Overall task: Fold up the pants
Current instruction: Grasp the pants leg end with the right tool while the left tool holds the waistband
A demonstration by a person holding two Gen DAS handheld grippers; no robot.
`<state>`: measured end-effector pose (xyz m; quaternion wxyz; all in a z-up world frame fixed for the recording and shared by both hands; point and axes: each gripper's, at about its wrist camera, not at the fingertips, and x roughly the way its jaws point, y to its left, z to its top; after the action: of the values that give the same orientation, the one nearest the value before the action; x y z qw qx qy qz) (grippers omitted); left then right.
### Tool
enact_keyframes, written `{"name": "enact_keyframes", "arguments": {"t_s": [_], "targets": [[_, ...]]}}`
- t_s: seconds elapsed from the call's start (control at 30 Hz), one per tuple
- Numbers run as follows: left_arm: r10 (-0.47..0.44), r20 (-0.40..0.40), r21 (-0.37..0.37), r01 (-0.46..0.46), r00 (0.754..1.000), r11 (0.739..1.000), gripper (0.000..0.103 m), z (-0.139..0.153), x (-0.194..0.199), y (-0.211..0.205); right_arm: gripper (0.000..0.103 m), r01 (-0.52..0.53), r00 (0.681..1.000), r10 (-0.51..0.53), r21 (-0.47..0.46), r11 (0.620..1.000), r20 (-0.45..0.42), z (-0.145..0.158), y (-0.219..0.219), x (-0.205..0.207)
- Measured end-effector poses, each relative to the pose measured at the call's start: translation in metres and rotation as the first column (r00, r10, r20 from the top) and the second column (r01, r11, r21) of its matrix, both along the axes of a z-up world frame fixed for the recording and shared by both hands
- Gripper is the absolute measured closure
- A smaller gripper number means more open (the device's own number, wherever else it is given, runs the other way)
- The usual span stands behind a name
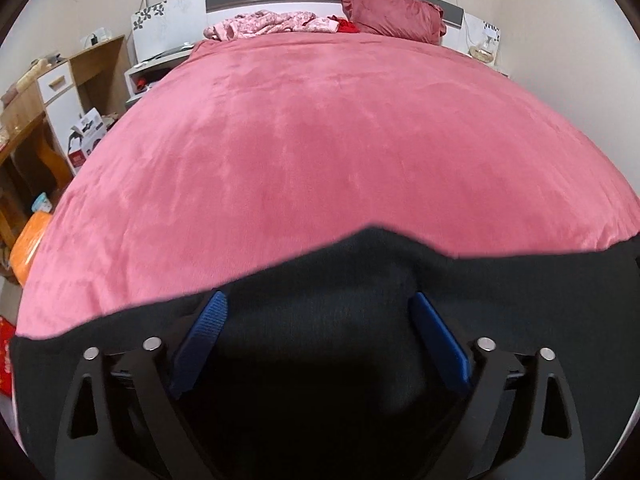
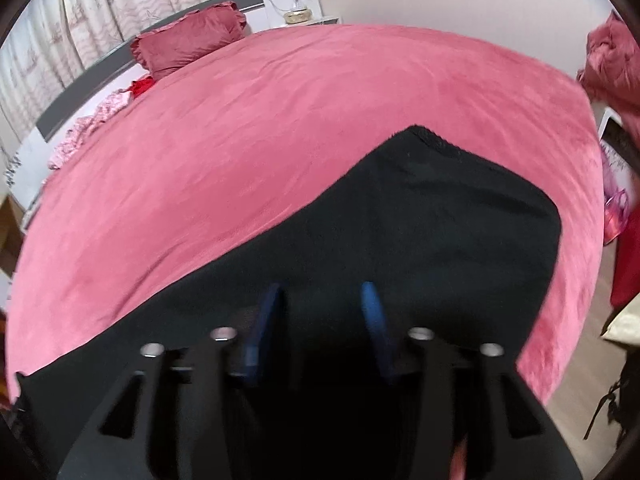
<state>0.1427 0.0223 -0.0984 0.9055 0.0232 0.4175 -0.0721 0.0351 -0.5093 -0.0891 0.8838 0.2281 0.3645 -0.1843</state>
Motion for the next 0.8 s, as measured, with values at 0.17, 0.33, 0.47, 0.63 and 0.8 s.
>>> {"name": "enact_keyframes", "arguments": {"t_s": [0.17,0.33,0.47,0.63,0.8], "targets": [[0.003,0.005,-0.026,-0.003,1.0,1.0,0.007,0.001,-0.025,0.013,0.042,0.059,0.997,-0.064,0.09,0.994,0.052,-0.002,-0.011,-0.034],[0.006,-0.001,0.028,-0.006,1.0,1.0,0.007,0.003,-0.032,0.013,0.042,0.106,0.991,-0.116,0.128,0.986,0.07,0.0,-0.018,-0.046],[0.035,0.019,0.037,-0.035,0.999,0.999,0.005,0.012,-0.048,0.021,0.016,0.186,0.971,-0.201,0.115,0.976,0.126,0.012,-0.016,-0.072],[0.045,0.025,0.037,-0.046,0.999,0.998,0.005,0.014,-0.06,0.038,0.015,0.239,0.954,-0.276,0.266,0.934,0.113,0.0,-0.041,-0.099],[0.162,0.005,0.025,-0.162,0.987,0.986,0.005,0.017,-0.053,0.074,0.015,0.231,0.937,-0.323,0.462,0.857,0.131,-0.025,-0.071,-0.108]]}}
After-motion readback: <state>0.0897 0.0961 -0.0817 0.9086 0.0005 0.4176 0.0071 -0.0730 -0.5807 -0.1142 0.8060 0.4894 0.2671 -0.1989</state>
